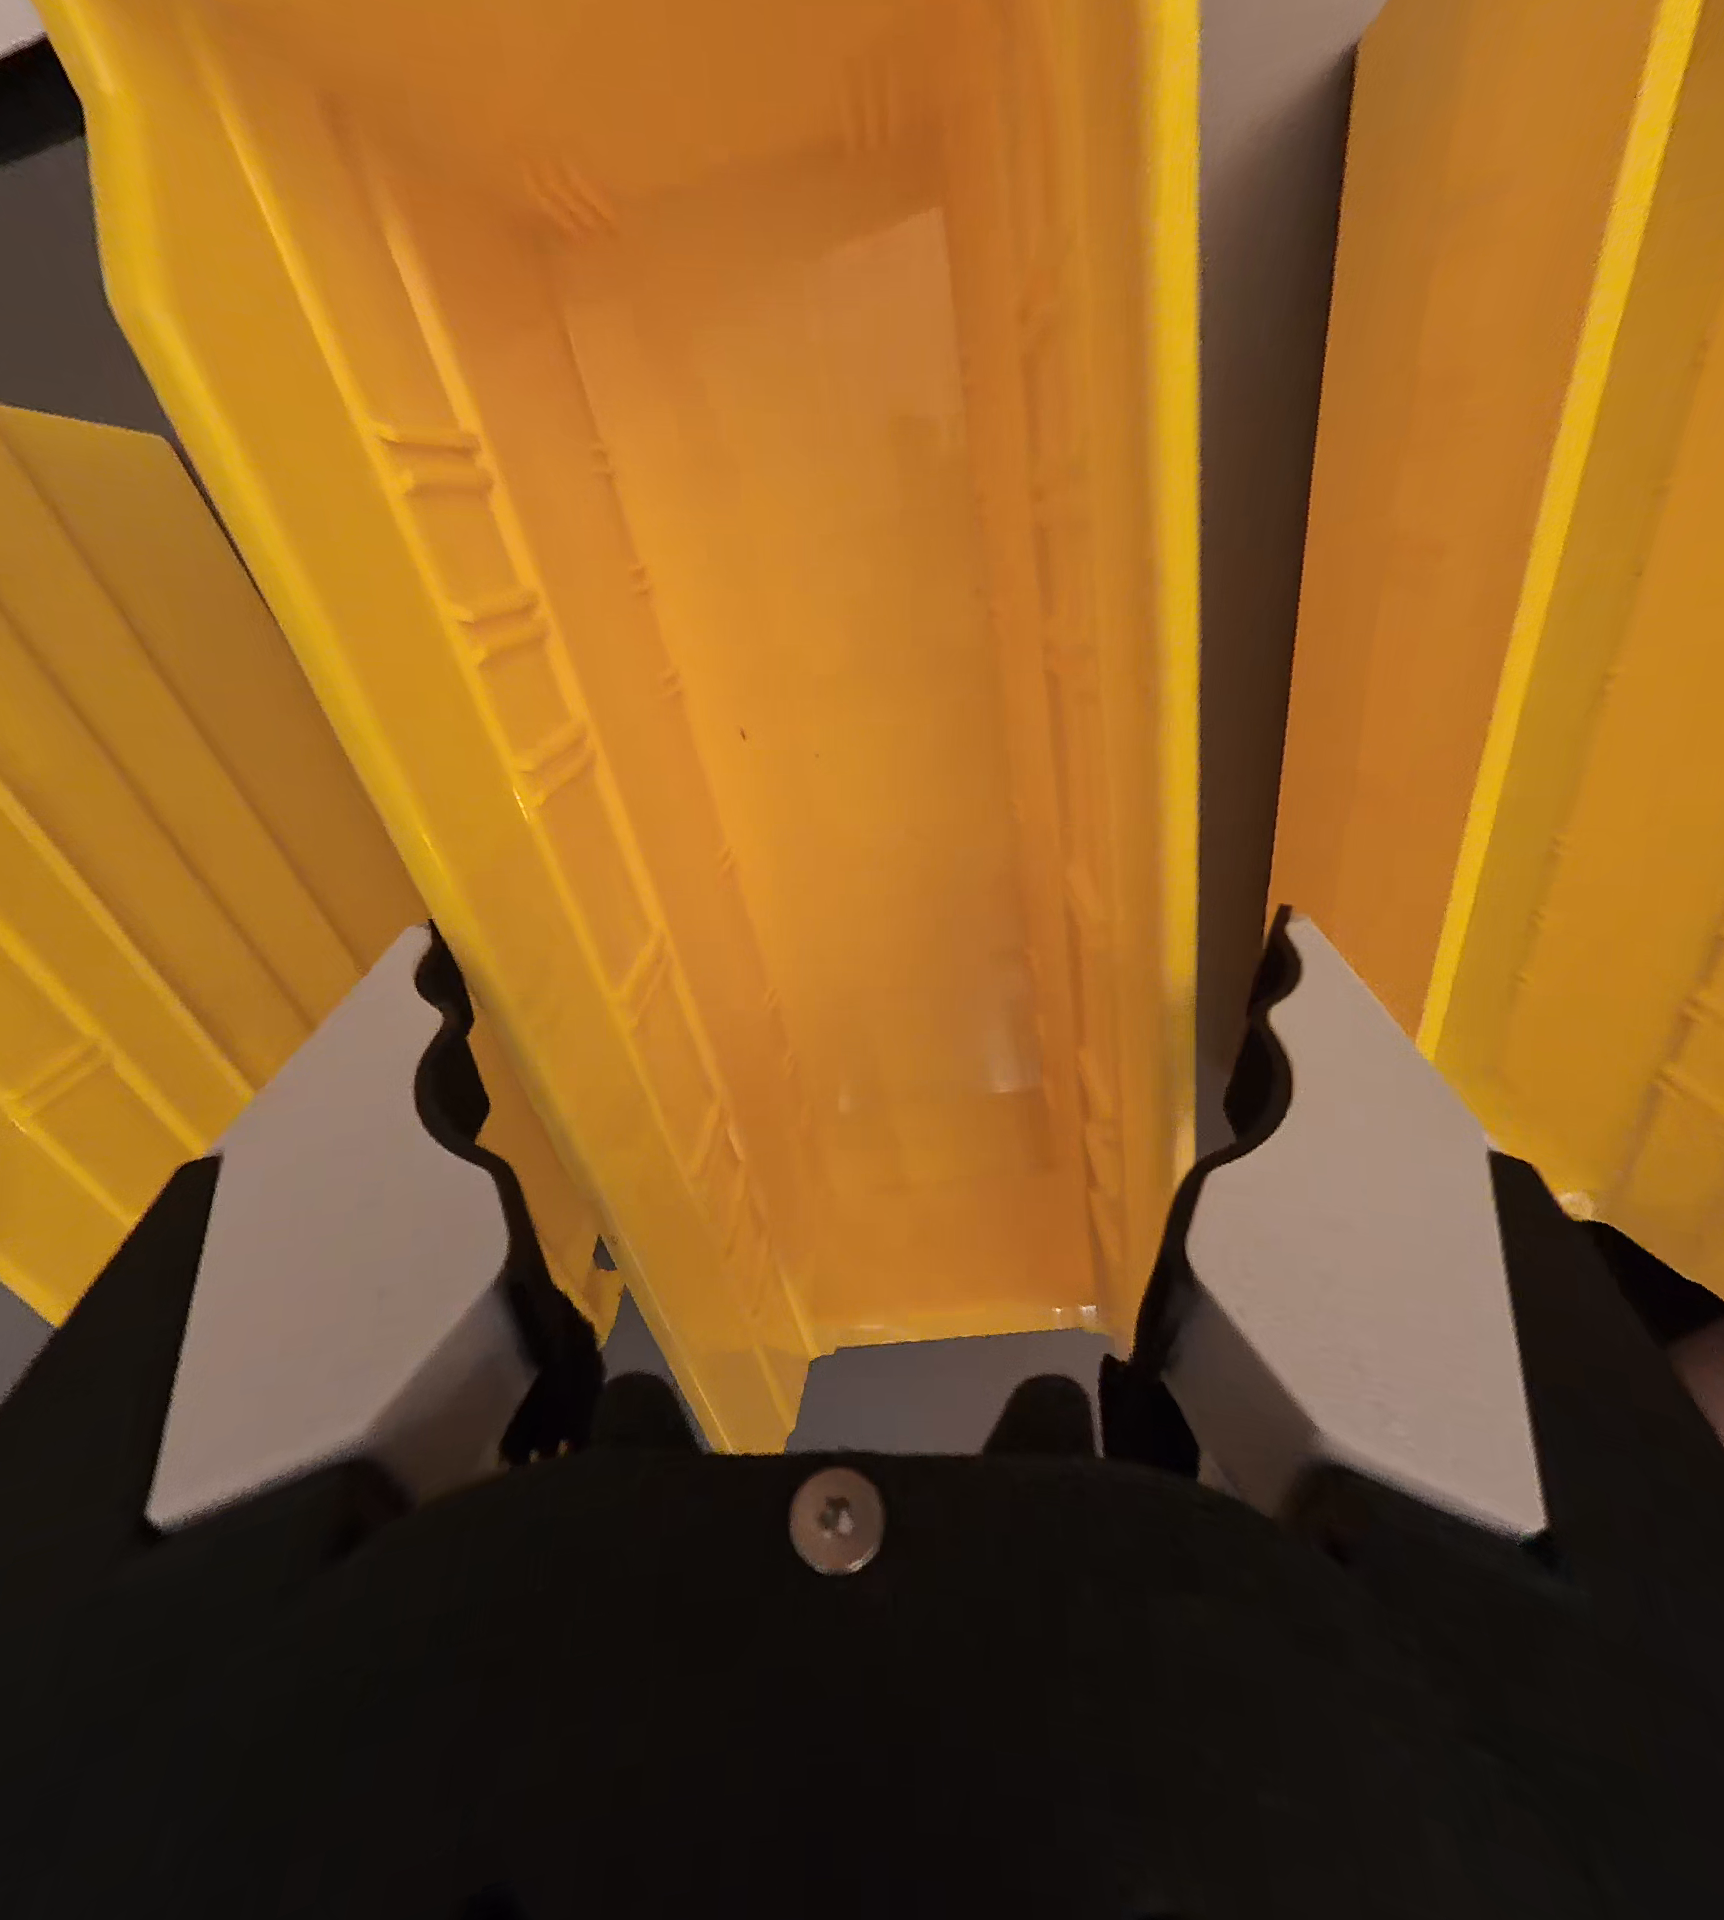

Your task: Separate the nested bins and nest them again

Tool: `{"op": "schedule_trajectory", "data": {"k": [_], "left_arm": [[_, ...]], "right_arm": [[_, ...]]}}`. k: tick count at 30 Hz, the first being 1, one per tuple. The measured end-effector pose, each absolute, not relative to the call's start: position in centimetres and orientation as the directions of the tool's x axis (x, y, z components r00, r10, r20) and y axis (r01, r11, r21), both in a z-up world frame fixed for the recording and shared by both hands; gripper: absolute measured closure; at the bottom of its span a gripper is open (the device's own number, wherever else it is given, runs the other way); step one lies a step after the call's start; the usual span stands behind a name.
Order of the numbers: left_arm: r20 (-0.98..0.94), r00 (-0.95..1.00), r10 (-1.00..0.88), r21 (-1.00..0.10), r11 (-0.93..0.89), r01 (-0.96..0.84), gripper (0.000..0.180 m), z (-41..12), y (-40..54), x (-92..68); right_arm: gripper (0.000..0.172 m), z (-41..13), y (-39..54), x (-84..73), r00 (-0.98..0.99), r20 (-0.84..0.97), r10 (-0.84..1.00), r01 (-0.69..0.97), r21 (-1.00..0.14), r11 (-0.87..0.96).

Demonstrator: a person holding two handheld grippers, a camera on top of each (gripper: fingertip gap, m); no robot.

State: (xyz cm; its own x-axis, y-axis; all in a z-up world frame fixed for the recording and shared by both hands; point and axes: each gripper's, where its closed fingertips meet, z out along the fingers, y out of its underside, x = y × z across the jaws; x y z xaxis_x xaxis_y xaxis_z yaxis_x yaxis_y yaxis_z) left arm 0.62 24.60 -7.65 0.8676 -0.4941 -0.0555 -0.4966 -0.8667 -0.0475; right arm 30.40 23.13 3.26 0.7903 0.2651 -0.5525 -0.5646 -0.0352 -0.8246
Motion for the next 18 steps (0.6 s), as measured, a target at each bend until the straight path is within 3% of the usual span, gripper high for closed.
{"op": "schedule_trajectory", "data": {"k": [18], "left_arm": [[-0.065, 0.857, -0.511, 0.001, -0.859, -0.512, 0.06, -7.56, 24.53, -0.23]], "right_arm": [[0.074, 2.73, 23.38, 30.01, 0.768, -0.574, 0.283, -0.58, -0.811, -0.069]]}}
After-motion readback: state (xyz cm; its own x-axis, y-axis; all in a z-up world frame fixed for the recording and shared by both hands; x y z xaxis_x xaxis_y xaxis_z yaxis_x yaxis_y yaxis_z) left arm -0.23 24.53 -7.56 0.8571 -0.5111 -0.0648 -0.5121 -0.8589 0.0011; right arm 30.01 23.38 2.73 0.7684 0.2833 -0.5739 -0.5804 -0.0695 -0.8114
